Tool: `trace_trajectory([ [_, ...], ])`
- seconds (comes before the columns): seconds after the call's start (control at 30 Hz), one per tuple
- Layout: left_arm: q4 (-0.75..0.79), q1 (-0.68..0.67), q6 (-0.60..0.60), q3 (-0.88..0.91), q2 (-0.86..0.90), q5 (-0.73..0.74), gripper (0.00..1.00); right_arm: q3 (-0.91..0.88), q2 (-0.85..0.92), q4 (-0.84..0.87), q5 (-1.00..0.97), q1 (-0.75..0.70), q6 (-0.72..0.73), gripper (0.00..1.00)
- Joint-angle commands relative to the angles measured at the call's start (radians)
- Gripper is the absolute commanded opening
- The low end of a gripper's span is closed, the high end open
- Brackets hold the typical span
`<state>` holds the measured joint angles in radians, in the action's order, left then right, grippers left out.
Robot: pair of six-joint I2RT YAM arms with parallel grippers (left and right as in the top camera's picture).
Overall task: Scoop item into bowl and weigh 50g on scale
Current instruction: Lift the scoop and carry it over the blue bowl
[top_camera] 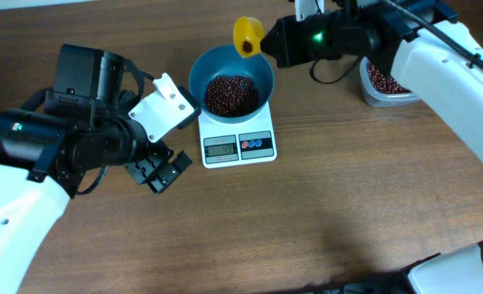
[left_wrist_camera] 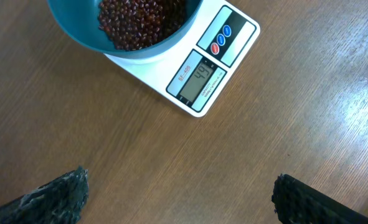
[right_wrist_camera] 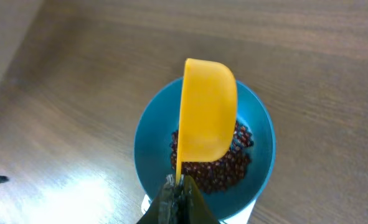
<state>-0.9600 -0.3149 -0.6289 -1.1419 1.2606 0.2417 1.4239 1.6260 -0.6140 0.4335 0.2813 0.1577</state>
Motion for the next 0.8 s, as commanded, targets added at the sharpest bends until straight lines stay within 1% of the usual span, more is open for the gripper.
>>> trace_trajectory([
  [0.0, 0.001, -0.003, -0.012, -0.010, -0.004, 0.000, 0.99, 0.028, -0.004, -0.011, -0.055, 0.026, 0.005, 0.04],
  [0.03, 0.001, -0.003, -0.012, -0.010, -0.004, 0.000, 0.99, 0.040, -0.011, 0.005, -0.023, 0.029, 0.005, 0.04],
  [0.1, 0.001, -0.003, -0.012, -0.010, -0.004, 0.000, 0.99, 0.040, -0.002, -0.076, -0.167, 0.050, 0.004, 0.04],
  [0.13, 0.001, -0.003, -0.012, -0.010, -0.004, 0.000, 0.99, 0.049, -0.010, -0.057, -0.112, 0.051, 0.005, 0.04],
  [0.17, 0.001, -0.003, -0.012, -0.010, -0.004, 0.000, 0.99, 0.053, -0.016, -0.061, -0.133, 0.059, 0.004, 0.04],
  [0.2, 0.001, -0.003, -0.012, -0.010, -0.004, 0.000, 0.99, 0.050, -0.001, -0.121, -0.224, 0.066, 0.004, 0.04],
  [0.23, 0.001, -0.003, -0.012, -0.010, -0.004, 0.000, 0.99, 0.051, 0.001, -0.114, -0.190, 0.067, 0.005, 0.04],
  [0.27, 0.001, -0.003, -0.012, -0.010, -0.004, 0.000, 0.99, 0.054, -0.006, -0.069, -0.135, 0.068, 0.004, 0.04],
  [0.3, 0.001, -0.003, -0.012, -0.010, -0.004, 0.000, 0.99, 0.053, 0.001, -0.105, -0.211, 0.071, 0.004, 0.04],
  [0.37, 0.001, -0.003, -0.012, -0.010, -0.004, 0.000, 0.99, 0.069, -0.004, -0.046, -0.131, 0.073, 0.004, 0.04],
  [0.4, 0.001, -0.003, -0.012, -0.010, -0.004, 0.000, 0.99, 0.066, 0.000, -0.072, -0.202, 0.079, 0.004, 0.04],
  [0.47, 0.001, -0.003, -0.012, -0.010, -0.004, 0.000, 0.99, 0.070, 0.002, -0.058, -0.148, 0.079, 0.005, 0.04],
  [0.5, 0.001, -0.003, -0.012, -0.010, -0.004, 0.000, 0.99, 0.069, 0.003, -0.084, -0.176, 0.079, 0.005, 0.04],
  [0.53, 0.001, -0.003, -0.012, -0.010, -0.004, 0.000, 0.99, 0.075, 0.001, -0.074, -0.146, 0.079, 0.012, 0.04],
  [0.6, 0.001, -0.003, -0.012, -0.010, -0.004, 0.000, 0.99, 0.078, 0.006, -0.107, -0.206, 0.080, 0.011, 0.04],
  [0.63, 0.001, -0.003, -0.012, -0.010, -0.004, 0.000, 0.99, 0.084, 0.003, -0.085, -0.154, 0.080, 0.016, 0.04],
  [0.7, 0.001, -0.003, -0.012, -0.010, -0.004, 0.000, 0.99, 0.079, 0.016, -0.114, -0.229, 0.091, 0.016, 0.04],
  [0.73, 0.001, -0.003, -0.012, -0.010, -0.004, 0.000, 0.99, 0.083, 0.011, -0.073, -0.170, 0.098, 0.016, 0.04],
  [0.77, 0.001, -0.003, -0.012, -0.010, -0.004, 0.000, 0.99, 0.080, 0.014, -0.094, -0.234, 0.111, 0.015, 0.04],
])
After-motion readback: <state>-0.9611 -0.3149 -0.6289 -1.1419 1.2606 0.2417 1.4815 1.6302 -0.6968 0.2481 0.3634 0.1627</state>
